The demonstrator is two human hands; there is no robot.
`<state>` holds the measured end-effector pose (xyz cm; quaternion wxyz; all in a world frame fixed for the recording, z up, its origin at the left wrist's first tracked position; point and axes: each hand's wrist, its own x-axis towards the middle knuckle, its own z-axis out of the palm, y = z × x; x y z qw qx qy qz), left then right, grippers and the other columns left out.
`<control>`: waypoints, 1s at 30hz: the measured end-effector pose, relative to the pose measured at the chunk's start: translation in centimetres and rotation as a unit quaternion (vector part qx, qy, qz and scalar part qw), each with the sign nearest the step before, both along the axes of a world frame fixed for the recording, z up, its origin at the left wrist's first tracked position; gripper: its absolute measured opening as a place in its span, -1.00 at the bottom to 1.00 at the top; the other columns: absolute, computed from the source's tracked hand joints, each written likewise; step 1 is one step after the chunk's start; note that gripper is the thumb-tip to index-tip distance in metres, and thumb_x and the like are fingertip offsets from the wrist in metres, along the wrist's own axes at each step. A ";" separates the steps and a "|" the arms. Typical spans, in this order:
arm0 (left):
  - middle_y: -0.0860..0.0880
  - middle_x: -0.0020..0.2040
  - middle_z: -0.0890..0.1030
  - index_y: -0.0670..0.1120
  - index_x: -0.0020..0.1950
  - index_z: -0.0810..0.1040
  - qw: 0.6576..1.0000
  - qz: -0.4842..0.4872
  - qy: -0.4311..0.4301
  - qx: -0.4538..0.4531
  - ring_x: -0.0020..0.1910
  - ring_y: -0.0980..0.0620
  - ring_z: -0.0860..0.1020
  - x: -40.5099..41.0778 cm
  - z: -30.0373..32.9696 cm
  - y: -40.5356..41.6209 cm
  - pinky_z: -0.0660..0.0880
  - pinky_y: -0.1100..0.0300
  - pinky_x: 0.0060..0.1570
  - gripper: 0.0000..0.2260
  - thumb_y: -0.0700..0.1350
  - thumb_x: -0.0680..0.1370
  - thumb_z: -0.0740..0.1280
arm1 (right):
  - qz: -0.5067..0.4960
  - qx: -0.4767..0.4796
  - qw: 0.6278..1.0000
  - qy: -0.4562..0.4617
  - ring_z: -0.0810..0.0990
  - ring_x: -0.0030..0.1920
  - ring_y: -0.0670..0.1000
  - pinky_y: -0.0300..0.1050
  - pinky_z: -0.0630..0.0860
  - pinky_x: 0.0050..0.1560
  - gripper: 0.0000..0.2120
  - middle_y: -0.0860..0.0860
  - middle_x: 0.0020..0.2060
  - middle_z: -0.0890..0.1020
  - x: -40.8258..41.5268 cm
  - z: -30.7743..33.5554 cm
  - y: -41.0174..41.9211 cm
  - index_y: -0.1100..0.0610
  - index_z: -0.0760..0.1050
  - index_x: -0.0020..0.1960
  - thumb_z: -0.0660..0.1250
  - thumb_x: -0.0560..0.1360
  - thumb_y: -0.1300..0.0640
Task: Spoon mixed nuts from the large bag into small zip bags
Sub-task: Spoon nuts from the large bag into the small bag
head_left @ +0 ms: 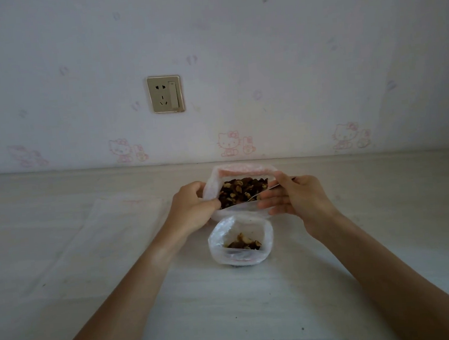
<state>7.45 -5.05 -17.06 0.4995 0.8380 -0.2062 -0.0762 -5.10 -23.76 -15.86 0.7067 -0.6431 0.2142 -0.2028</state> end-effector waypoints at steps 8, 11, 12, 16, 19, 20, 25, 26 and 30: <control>0.03 -0.04 0.69 0.01 0.01 0.65 1.000 -0.011 -0.004 -0.021 -0.07 -0.04 0.69 -0.3 -0.2 0.0 0.67 -0.16 0.00 -0.84 -0.20 0.47 0.43 | -0.004 -0.033 0.999 0.000 0.75 -0.27 0.20 -0.10 0.63 -0.41 -0.73 0.19 -0.22 0.75 0.4 -0.5 0.1 0.34 0.59 0.07 0.24 0.70 0.13; -0.02 -0.03 0.70 -0.02 0.01 0.65 0.999 -0.012 0.003 -0.035 -0.07 -0.12 0.70 -0.4 -0.3 0.0 0.65 -0.24 -0.01 -0.85 -0.21 0.48 0.42 | -0.003 -0.037 0.999 -0.005 0.75 -0.27 0.21 -0.10 0.63 -0.42 -0.74 0.20 -0.21 0.75 0.5 -0.6 0.2 0.33 0.59 0.06 0.25 0.70 0.13; -0.03 -0.03 0.70 -0.03 0.01 0.65 0.999 -0.014 0.003 -0.036 -0.07 -0.14 0.71 -0.4 -0.3 0.0 0.65 -0.24 -0.01 -0.86 -0.21 0.49 0.42 | -0.005 -0.037 0.999 -0.007 0.75 -0.27 0.21 -0.10 0.63 -0.42 -0.74 0.19 -0.21 0.75 0.5 -0.6 0.2 0.32 0.59 0.06 0.25 0.70 0.13; -0.05 -0.06 0.70 -0.02 -0.02 0.65 0.999 -0.021 -0.003 -0.042 -0.15 -0.09 0.71 -0.4 -0.4 -0.2 0.69 -0.12 -0.12 -0.88 -0.23 0.51 0.42 | 0.003 -0.037 0.999 -0.008 0.75 -0.27 0.19 -0.11 0.62 -0.41 -0.74 0.18 -0.20 0.75 0.5 -0.9 0.4 0.30 0.60 0.09 0.24 0.70 0.12; -0.01 -0.12 0.71 0.01 -0.06 0.65 0.998 -0.031 -0.006 -0.054 -0.25 0.00 0.71 -0.4 -0.6 -0.2 0.64 0.09 -0.31 -0.88 -0.22 0.54 0.42 | 0.007 -0.017 1.000 -0.001 0.75 -0.24 0.20 -0.11 0.63 -0.39 -0.73 0.18 -0.17 0.76 0.6 -0.9 0.4 0.30 0.60 0.11 0.24 0.70 0.11; 0.01 -0.12 0.71 0.03 -0.05 0.66 0.998 -0.033 -0.004 -0.060 -0.27 0.03 0.71 -0.4 -0.6 -0.1 0.62 0.15 -0.33 -0.88 -0.20 0.55 0.42 | 0.007 -0.009 1.000 0.000 0.75 -0.23 0.21 -0.11 0.63 -0.39 -0.73 0.19 -0.16 0.76 0.6 -0.9 0.4 0.30 0.60 0.12 0.24 0.70 0.11; 0.01 -0.12 0.74 0.02 0.01 0.69 0.997 -0.029 -0.009 -0.071 -0.18 -0.04 0.73 -0.5 -0.4 -0.1 0.70 -0.11 -0.10 -0.95 -0.08 0.60 0.42 | 0.009 0.022 1.000 -0.008 0.75 -0.24 0.19 -0.10 0.62 -0.40 -0.74 0.20 -0.12 0.76 0.3 -0.6 0.1 0.30 0.58 0.12 0.22 0.71 0.13; 0.00 -0.11 0.74 0.00 0.01 0.69 0.997 -0.030 -0.018 -0.066 -0.16 -0.06 0.73 -0.4 -0.3 -0.1 0.69 -0.14 -0.06 -0.94 -0.07 0.60 0.42 | 0.010 0.024 1.000 -0.013 0.75 -0.24 0.19 -0.09 0.62 -0.40 -0.74 0.20 -0.12 0.76 0.2 -0.5 0.0 0.30 0.58 0.12 0.22 0.71 0.13; 0.13 -0.02 0.70 0.01 0.10 0.68 0.997 -0.027 -0.065 -0.021 -0.02 0.06 0.69 -0.2 -0.2 0.3 0.64 0.03 0.02 -0.88 0.00 0.61 0.41 | 0.002 0.009 0.999 -0.036 0.74 -0.27 0.17 -0.10 0.60 -0.42 -0.72 0.18 -0.11 0.76 0.0 -0.1 -0.1 0.27 0.60 0.08 0.21 0.71 0.11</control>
